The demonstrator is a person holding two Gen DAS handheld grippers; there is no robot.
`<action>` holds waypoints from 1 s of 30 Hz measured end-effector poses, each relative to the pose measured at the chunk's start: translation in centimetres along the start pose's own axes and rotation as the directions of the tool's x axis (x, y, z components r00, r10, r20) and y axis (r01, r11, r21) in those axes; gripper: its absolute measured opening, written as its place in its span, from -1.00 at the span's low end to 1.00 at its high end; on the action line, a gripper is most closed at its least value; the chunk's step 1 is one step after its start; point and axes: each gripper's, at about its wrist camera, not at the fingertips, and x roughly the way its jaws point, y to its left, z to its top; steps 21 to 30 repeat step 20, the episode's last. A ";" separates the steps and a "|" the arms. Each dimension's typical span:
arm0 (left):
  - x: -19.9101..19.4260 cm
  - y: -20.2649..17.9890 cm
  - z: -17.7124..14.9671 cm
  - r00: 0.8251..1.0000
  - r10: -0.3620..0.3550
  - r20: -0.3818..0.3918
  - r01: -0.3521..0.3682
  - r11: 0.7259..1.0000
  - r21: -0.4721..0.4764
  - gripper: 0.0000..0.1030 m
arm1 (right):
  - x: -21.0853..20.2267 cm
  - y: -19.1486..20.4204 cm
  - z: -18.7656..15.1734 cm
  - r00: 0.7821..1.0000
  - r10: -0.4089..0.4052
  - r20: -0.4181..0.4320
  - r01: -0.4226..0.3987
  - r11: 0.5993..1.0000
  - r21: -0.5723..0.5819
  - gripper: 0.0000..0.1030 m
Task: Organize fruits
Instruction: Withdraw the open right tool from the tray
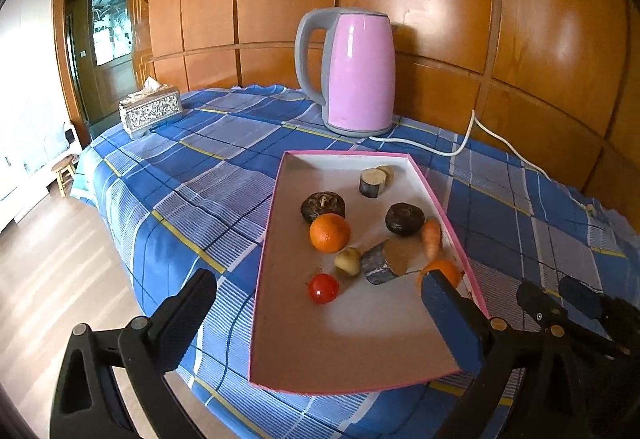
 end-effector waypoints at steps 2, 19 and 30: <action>0.0 0.0 -0.1 1.000 0.000 0.002 0.000 1.000 -0.008 0.99 | -0.1 0.0 -0.1 1.000 0.000 0.001 0.000 1.000 0.000 0.08; 0.4 0.6 -0.2 1.000 -0.011 -0.006 0.011 1.000 -0.027 0.99 | -0.1 0.4 -0.2 1.000 0.008 -0.006 -0.008 1.000 -0.014 0.09; 0.5 0.6 -0.1 1.000 -0.017 -0.010 0.017 0.999 -0.030 0.99 | 0.0 0.3 -0.2 1.000 0.009 -0.006 -0.009 1.000 -0.013 0.09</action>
